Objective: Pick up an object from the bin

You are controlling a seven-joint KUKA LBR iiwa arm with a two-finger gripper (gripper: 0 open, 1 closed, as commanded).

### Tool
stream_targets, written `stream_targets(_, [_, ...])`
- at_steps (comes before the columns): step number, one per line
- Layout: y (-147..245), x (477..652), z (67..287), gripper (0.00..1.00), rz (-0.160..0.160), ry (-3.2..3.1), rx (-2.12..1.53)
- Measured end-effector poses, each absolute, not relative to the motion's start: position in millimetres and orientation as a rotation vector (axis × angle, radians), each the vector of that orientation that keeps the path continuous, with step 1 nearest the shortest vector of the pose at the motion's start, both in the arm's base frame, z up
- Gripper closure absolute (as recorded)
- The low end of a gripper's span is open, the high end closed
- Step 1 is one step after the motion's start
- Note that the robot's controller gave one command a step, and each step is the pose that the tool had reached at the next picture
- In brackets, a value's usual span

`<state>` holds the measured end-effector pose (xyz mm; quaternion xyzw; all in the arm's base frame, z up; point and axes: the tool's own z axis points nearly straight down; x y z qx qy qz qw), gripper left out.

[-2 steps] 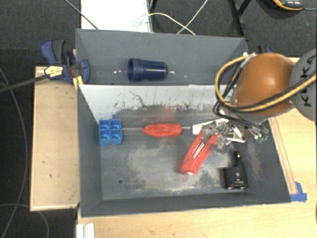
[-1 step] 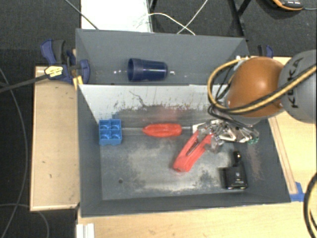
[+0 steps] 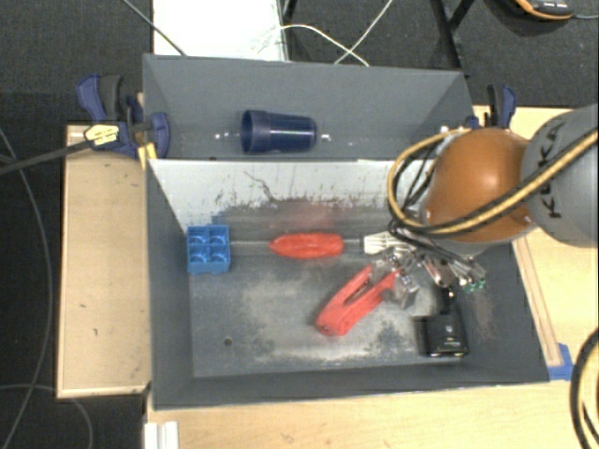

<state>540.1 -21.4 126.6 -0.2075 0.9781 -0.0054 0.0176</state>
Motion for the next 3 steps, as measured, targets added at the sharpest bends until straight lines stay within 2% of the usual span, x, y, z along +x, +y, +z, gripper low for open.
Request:
stream_targets(1, [-27.0, 553.3, 140.5, 1.0, -0.013, 3.04, -0.632])
stream_targets(2, [-14.8, 549.3, 91.3, 1.0, -0.021, 2.991, -0.823])
stream_targets(3, [-18.3, 542.0, 185.5, 1.0, -0.013, 3.042, -0.619])
